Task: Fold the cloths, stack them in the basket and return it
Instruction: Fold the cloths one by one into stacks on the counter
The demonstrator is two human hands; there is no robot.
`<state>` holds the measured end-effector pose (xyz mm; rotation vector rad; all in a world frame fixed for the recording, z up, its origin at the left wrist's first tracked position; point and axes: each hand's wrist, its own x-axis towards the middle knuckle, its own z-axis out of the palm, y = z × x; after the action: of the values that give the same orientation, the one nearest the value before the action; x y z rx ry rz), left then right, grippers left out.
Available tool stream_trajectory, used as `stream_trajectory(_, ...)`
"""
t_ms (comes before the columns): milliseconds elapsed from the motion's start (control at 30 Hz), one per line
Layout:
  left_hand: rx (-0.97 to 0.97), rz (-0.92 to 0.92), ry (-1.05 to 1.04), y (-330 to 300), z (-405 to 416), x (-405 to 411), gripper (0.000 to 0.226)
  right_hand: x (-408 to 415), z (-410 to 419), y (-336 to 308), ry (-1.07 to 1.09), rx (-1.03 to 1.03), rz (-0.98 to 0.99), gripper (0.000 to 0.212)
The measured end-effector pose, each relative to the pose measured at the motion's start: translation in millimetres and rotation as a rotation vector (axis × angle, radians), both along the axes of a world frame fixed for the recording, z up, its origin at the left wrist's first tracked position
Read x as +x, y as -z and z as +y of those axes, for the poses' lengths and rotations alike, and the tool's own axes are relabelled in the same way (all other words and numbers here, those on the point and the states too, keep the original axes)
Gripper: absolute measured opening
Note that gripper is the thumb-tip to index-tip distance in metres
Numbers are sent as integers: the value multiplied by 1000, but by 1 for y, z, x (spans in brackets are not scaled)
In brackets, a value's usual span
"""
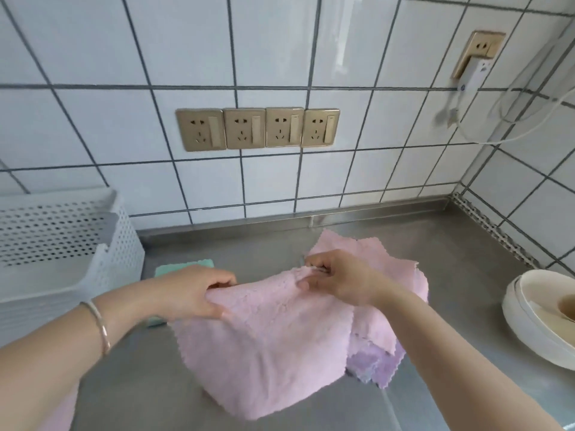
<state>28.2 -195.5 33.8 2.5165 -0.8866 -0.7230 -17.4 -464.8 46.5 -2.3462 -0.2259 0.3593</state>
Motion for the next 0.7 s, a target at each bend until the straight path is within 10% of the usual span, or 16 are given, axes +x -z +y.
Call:
stream_trajectory(433, -225, -535, -506, -44, 131, -14, 26, 28, 80, -26, 91, -63, -409, 24)
stream_trajectory(700, -170, -350, -400, 67, 161, -98, 22, -21, 79, 63, -188, -250, -157, 16)
